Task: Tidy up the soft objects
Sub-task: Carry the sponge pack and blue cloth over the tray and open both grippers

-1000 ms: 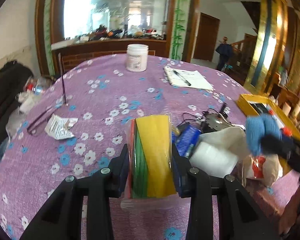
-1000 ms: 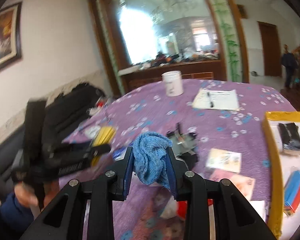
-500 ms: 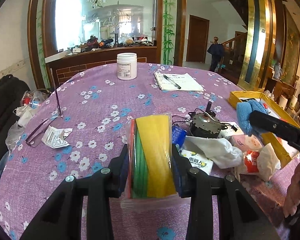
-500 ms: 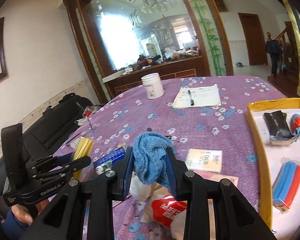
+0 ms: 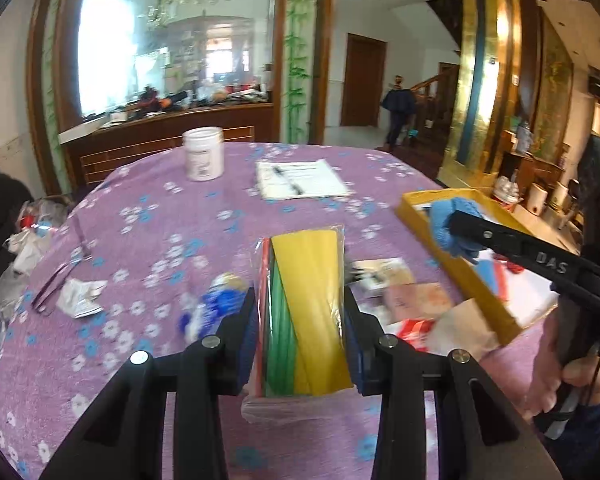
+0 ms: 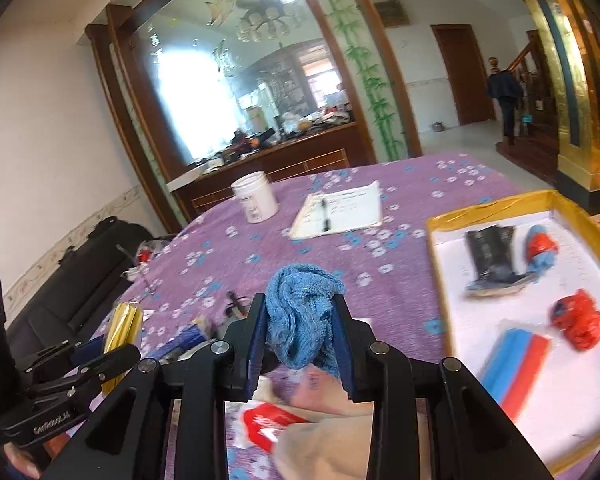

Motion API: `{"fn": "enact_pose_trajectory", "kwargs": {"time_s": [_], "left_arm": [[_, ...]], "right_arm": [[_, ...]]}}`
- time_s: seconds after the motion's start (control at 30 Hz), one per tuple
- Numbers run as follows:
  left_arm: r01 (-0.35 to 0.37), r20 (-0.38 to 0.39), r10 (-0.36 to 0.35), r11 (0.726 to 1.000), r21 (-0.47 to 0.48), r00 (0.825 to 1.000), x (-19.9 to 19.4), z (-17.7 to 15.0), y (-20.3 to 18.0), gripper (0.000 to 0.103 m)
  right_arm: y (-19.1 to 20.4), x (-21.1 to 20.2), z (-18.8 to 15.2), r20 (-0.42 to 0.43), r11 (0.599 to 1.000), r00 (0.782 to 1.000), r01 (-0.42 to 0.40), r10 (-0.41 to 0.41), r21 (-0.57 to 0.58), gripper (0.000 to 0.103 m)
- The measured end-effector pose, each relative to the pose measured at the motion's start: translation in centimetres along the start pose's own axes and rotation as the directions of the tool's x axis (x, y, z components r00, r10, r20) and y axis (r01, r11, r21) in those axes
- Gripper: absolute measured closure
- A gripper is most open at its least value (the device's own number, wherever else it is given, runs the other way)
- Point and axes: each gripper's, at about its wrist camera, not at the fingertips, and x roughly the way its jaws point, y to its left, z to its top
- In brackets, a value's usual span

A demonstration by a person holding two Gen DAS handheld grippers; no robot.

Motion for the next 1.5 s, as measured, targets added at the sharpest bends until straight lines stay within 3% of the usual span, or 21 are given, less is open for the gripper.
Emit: {"fn": "enact_pose_trajectory", "kwargs": {"time_s": [0.17, 0.27, 0.37, 0.53, 0.73, 0.97, 1.5], "left_arm": [[0.070, -0.013, -0.070, 0.996, 0.046, 0.997, 1.3, 1.5, -4.7, 0.067], [0.121, -0.027, -0.120, 0.990, 0.071, 0.992, 2.4, 2.6, -7.9, 0.067], [0.173, -0.054, -0.168, 0.981, 0.092, 0.984, 4.0, 3.4, -11.2, 0.067], [0.229, -0.110, -0.218, 0.968, 0.106, 0.970, 7.4, 4.5, -16.9, 0.067], [0.259, -0.204, -0.231, 0.958, 0.126, 0.951, 12.9, 4.7, -22.8, 0.067], [0.255, -0.270, -0.217, 0.960, 0.112, 0.938, 16.5, 3.4, -23.8, 0.067], [0.242, -0.265, -0.190, 0.953, 0.180, 0.945, 16.5, 2.0, -24.9, 0.067]], "right_arm": [[-2.4, -2.7, 1.7, 0.032, 0.996, 0.996, 0.084, -0.084, 0.018, 0.070], [-4.6, -4.1, 3.1, 0.071, 0.985, 0.983, 0.168, -0.169, 0.023, 0.070], [-7.8, -4.4, 4.7, 0.090, 0.963, 0.959, 0.266, -0.269, 0.042, 0.070], [-14.5, -3.3, 5.6, 0.022, 0.907, 0.909, 0.413, -0.416, 0.088, 0.070], [-20.4, -3.3, 4.7, -0.067, 0.891, 0.910, 0.415, -0.410, 0.182, 0.070], [-20.8, -2.6, 4.2, -0.111, 0.887, 0.899, 0.436, -0.423, 0.150, 0.070], [-19.6, -1.5, 4.0, -0.133, 0.873, 0.877, 0.476, -0.462, 0.110, 0.068]]}}
